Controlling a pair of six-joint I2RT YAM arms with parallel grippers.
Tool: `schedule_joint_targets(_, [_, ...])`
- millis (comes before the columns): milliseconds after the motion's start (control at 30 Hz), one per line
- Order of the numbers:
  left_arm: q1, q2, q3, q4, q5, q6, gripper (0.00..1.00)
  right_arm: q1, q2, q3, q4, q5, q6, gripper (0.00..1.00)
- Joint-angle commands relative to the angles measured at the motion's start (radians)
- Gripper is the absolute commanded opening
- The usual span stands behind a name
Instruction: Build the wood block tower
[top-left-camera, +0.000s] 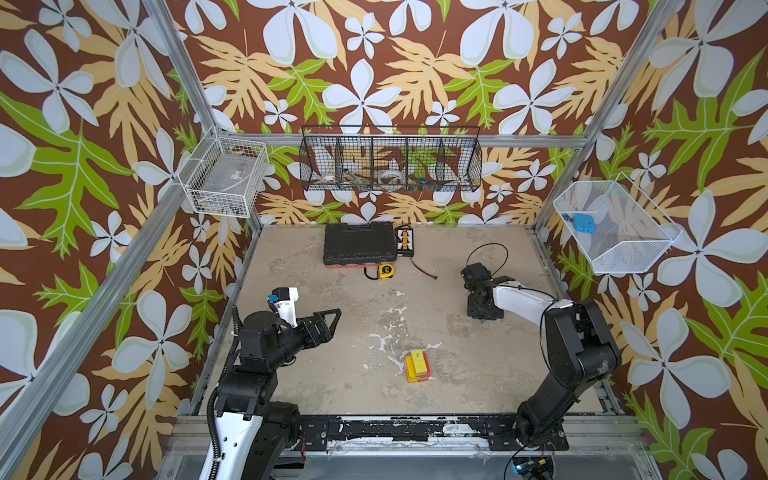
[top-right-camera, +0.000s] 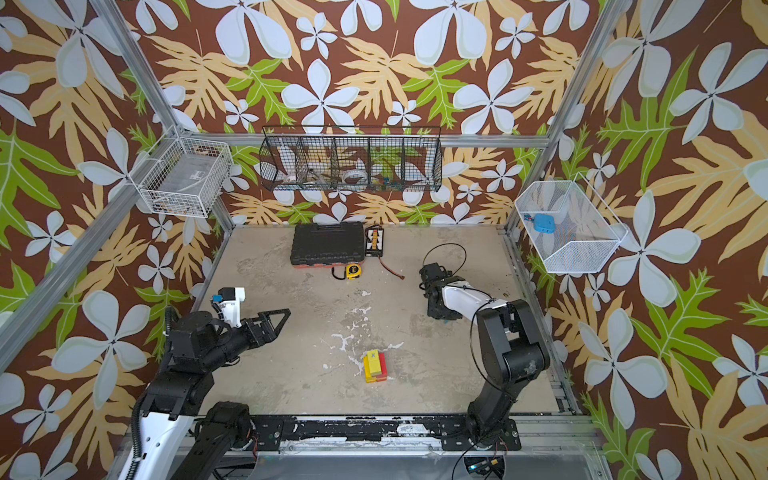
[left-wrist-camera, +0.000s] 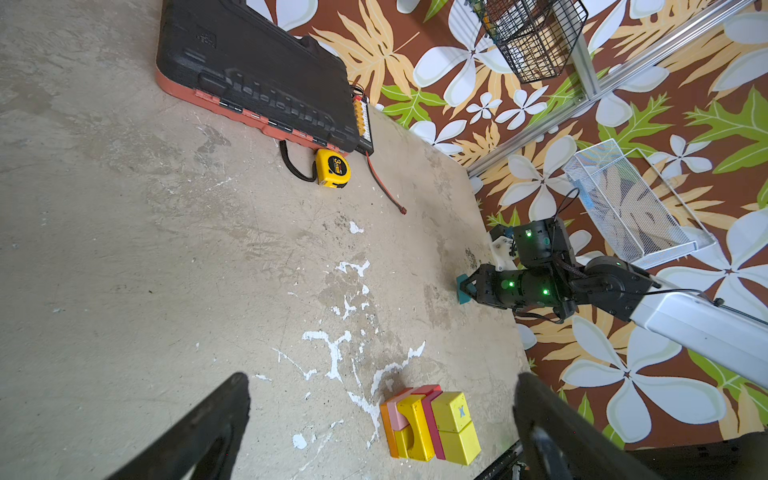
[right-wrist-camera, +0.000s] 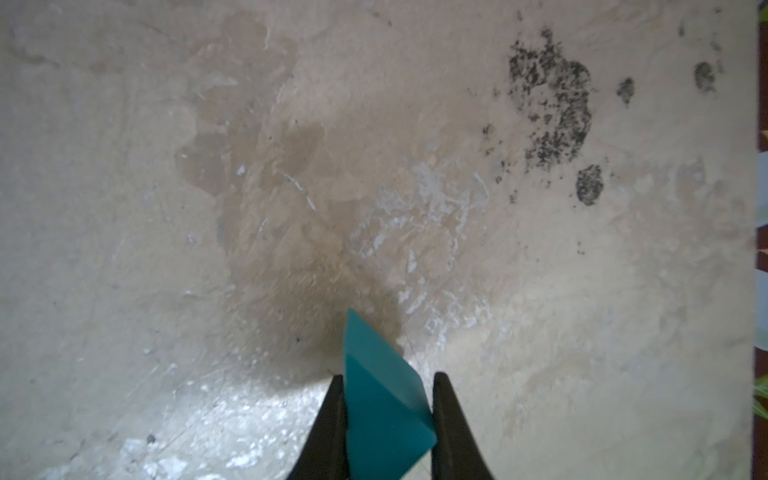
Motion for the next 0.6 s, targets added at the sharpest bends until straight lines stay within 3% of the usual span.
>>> schedule_joint_targets(0, [0.000, -0.002, -0.002, 0.010, 0.007, 0.009, 1.00, 0.042, 0.035, 0.029, -0.085, 0.184, 0.069, 0.18])
schedule_joint_targets(267, [0.001, -0.002, -0.002, 0.010, 0.006, 0.008, 1.00, 0.147, 0.256, 0.154, -0.298, 0.415, 0.211, 0.16])
schedule_joint_targets(567, [0.002, -0.003, -0.002, 0.011, 0.007, 0.007, 1.00, 0.156, 0.268, 0.136, -0.230, 0.337, 0.149, 0.23])
